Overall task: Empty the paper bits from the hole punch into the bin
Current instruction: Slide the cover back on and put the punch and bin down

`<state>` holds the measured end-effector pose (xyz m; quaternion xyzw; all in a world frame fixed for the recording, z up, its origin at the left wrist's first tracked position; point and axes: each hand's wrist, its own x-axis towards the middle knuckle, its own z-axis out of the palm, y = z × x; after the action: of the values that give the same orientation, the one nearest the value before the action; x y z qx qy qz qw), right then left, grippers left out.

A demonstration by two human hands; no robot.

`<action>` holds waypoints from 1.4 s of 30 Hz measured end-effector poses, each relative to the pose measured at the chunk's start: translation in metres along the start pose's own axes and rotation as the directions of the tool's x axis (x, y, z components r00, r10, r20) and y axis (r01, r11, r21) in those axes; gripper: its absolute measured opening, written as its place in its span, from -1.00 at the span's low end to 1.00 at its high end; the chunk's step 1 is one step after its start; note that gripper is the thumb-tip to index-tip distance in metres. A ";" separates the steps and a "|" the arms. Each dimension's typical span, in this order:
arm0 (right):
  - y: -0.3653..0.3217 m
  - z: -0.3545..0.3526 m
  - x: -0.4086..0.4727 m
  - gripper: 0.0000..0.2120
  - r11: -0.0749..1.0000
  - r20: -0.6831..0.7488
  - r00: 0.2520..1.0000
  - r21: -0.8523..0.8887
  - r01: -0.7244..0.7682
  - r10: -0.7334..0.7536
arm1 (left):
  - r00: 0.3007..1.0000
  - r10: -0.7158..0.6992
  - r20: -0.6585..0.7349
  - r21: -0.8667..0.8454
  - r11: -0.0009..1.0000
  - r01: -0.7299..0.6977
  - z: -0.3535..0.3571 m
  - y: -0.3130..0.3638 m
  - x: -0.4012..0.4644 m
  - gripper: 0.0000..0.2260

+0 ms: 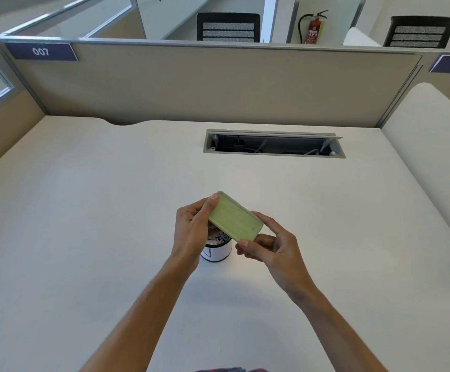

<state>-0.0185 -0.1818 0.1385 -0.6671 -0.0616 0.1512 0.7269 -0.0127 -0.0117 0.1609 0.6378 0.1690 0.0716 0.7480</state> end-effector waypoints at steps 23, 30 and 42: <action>-0.006 -0.012 0.013 -0.50 0.792 0.352 0.891 0.435 -0.428 0.288 | 0.939 0.167 0.299 -0.041 0.986 -0.162 0.010 -0.006 -0.006 -0.75; -0.005 -0.022 0.016 -0.47 0.950 0.066 0.969 0.190 -0.248 0.240 | 0.950 0.221 0.222 0.187 0.946 -0.264 0.005 -0.021 -0.002 -0.76; 0.036 -0.105 0.071 -0.41 0.603 -0.497 0.842 -0.744 -0.288 -0.212 | 0.797 0.514 0.318 0.715 0.422 -0.557 -0.009 -0.061 -0.019 -0.72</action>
<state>0.0739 -0.2575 0.0841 -0.9343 0.0991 -0.0698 0.3352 -0.0407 -0.0201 0.1033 0.9174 -0.0479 0.2086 0.3355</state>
